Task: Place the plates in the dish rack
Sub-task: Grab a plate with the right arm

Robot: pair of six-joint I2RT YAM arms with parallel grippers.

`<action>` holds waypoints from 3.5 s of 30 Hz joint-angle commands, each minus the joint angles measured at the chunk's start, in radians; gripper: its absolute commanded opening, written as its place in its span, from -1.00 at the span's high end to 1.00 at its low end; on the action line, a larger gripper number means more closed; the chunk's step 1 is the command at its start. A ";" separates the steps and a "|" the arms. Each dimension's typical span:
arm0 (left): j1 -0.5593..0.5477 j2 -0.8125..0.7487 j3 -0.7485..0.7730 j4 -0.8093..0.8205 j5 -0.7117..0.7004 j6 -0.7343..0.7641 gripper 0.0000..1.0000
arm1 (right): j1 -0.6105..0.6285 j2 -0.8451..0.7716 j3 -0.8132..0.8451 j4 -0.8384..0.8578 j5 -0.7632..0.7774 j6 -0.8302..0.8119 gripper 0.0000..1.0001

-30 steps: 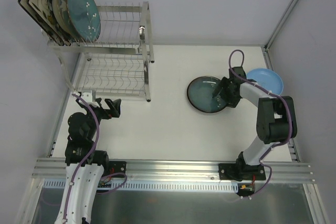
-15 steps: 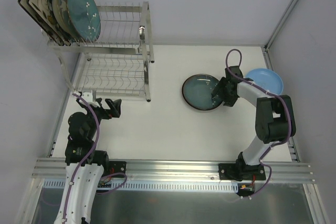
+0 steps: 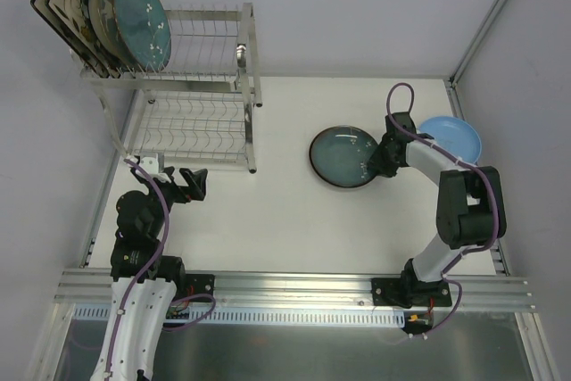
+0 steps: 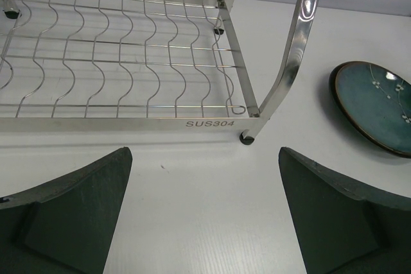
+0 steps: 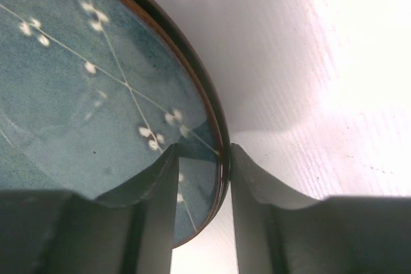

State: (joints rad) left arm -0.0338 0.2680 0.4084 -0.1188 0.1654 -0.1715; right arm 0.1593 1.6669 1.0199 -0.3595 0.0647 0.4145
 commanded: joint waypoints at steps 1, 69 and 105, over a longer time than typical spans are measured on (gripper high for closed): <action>-0.008 -0.006 -0.003 0.016 -0.004 0.000 -0.98 | -0.012 -0.050 -0.004 -0.059 0.053 -0.025 0.39; -0.340 0.356 0.194 0.024 0.129 -0.358 -0.94 | -0.257 -0.412 -0.299 0.244 -0.465 0.029 0.99; -0.778 1.359 0.759 0.169 -0.044 -0.730 -0.95 | -0.282 -0.605 -0.409 0.406 -0.571 0.227 0.99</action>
State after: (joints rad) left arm -0.8055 1.5913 1.1172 0.0265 0.1009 -0.8417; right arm -0.1154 1.1248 0.5896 -0.0875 -0.4065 0.5686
